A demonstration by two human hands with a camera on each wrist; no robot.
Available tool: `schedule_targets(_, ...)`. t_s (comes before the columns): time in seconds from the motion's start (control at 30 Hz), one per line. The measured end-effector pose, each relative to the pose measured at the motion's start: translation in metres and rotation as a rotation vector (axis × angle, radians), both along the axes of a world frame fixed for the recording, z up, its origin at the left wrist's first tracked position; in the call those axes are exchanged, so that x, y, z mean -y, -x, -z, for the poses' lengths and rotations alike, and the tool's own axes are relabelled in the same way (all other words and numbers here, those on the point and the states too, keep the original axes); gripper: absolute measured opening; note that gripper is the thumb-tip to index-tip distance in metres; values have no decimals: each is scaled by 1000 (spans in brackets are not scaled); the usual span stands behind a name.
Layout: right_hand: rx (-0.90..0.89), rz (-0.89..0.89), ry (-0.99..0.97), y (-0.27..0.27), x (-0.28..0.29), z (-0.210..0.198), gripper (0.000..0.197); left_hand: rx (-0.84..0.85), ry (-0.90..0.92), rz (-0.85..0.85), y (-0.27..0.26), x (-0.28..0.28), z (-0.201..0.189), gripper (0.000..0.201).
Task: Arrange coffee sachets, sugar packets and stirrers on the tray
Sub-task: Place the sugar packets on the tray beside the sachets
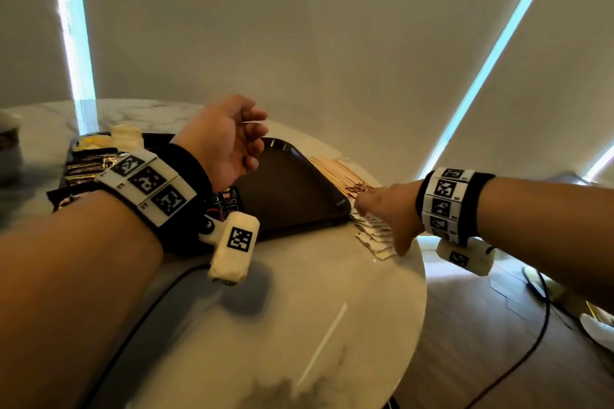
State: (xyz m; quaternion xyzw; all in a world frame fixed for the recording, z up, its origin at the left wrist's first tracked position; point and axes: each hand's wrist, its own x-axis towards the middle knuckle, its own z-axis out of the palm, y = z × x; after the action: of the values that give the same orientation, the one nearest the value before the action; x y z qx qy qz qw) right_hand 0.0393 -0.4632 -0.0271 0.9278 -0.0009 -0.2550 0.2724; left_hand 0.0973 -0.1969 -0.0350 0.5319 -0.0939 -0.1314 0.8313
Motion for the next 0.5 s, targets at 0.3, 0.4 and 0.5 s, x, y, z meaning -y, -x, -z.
schedule_targets(0.3, 89, -136, 7, 4, 2, 10, 81, 1, 1, -6, 4, 1, 1, 23)
schedule_targets(0.4, 121, -151, -43, 4, 2, 14, 76, -16, -9, 6, 4, 4, 4, 25)
schedule_targets(0.5, 127, -115, -126, 2, 2, 15, 64, -30, -22, 15, 3, 6, 5, 25)
